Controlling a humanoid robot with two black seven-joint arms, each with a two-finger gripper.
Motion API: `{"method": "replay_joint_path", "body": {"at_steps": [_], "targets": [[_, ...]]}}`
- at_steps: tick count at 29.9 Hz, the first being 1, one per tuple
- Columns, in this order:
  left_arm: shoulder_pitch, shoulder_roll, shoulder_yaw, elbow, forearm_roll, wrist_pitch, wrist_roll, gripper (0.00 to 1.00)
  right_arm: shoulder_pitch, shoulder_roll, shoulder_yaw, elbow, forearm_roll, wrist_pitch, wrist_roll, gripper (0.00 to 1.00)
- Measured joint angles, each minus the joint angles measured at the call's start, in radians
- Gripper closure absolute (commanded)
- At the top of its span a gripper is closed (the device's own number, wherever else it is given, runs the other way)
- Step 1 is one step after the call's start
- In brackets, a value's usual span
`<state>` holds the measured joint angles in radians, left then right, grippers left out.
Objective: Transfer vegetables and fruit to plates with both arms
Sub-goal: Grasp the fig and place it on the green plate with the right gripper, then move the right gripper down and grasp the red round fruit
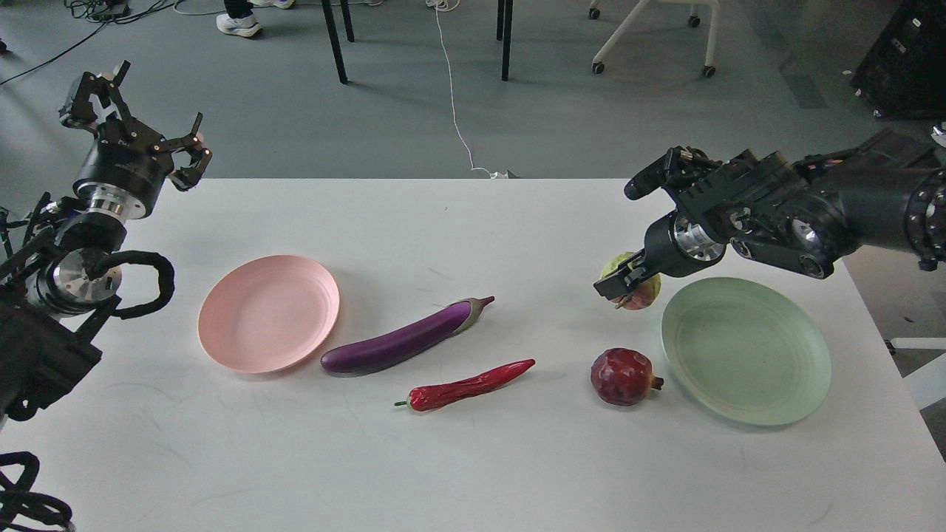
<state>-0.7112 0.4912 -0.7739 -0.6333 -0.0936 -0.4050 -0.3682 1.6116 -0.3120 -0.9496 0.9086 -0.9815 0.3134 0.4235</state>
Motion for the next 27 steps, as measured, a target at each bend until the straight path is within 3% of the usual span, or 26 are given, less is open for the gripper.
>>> {"method": "replay_joint_path", "body": {"at_steps": [6,10,12,17,27], "targets": [[0.0,0.005,0.001,-0.001,0.0,0.001,0.0,0.02,-0.006,-0.211,0.0,0.07,-0.083,-0.004,-0.002,0.42],[0.0,0.006,0.001,-0.003,0.0,0.003,0.001,0.02,-0.094,-0.286,0.013,0.068,-0.107,-0.041,-0.001,0.35],[0.0,0.005,0.001,-0.005,0.0,0.004,0.001,0.02,-0.133,-0.303,0.017,0.066,-0.109,-0.073,0.0,0.29],[-0.002,0.004,0.002,-0.009,0.001,0.009,0.002,0.02,-0.181,-0.317,0.02,0.06,-0.109,-0.112,-0.004,0.03],[-0.012,0.006,0.002,-0.011,0.002,0.014,0.004,0.02,-0.164,-0.316,0.017,0.008,-0.12,-0.106,-0.009,0.02]]}}
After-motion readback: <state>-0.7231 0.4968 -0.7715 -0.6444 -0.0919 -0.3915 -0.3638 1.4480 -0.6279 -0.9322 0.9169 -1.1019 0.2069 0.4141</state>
